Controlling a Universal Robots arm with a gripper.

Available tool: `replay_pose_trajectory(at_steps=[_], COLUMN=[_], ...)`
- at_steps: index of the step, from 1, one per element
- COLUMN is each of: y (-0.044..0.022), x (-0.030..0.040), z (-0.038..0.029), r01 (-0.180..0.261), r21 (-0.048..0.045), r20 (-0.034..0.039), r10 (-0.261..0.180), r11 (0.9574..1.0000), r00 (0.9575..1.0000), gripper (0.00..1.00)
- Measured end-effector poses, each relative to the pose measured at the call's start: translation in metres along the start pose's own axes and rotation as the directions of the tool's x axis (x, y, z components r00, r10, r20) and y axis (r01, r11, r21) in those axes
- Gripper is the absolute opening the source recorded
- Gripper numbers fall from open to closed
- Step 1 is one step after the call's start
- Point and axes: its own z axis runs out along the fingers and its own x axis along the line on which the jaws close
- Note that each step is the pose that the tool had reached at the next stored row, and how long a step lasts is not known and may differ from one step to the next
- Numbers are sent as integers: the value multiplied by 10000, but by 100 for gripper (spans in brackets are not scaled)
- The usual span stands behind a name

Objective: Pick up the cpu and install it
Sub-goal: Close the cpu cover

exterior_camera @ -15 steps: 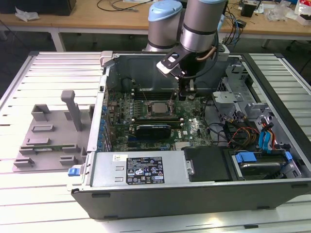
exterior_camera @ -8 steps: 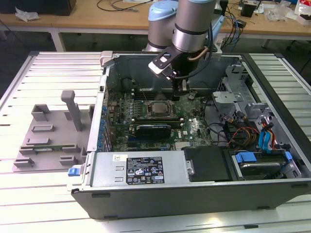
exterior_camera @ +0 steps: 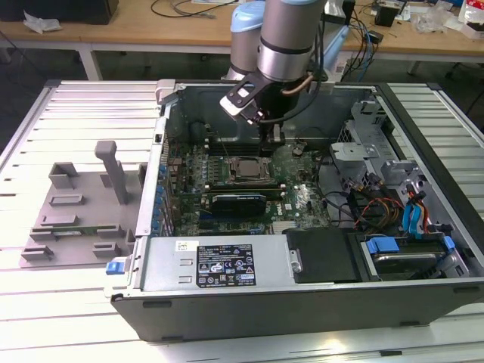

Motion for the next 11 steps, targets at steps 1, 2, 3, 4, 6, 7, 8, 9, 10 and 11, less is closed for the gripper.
replay_pose_trajectory(at_steps=[1, 2, 3, 4, 6, 7, 8, 9, 10, 11], y=[-30, -45, -58, -78, -118, -129, -141, -155, -164, -177], x=[1, 2, 2, 3, 4, 4, 5, 5, 6, 6], z=[3, 4, 5, 7, 10, 11, 12, 14, 14, 15], r01=[1, 2, 2, 1, 0, 0, 1, 1, 1, 1], r21=[0, -1, 0, 0, -1, -1, -1, -1, 0, -1], r20=[-1, -1, -1, -1, -1, -1, -1, -1, -1, -2], r10=[-1, -2, -2, -1, 0, 0, -1, -1, -1, -1], r11=[10000, 10000, 10000, 10000, 10000, 10000, 10000, 10000, 10000, 10000], r00=[10000, 10000, 10000, 10000, 10000, 10000, 10000, 10000, 10000, 10000], gripper=[11, 11, 11, 11, 11, 11, 11, 11, 11, 11])
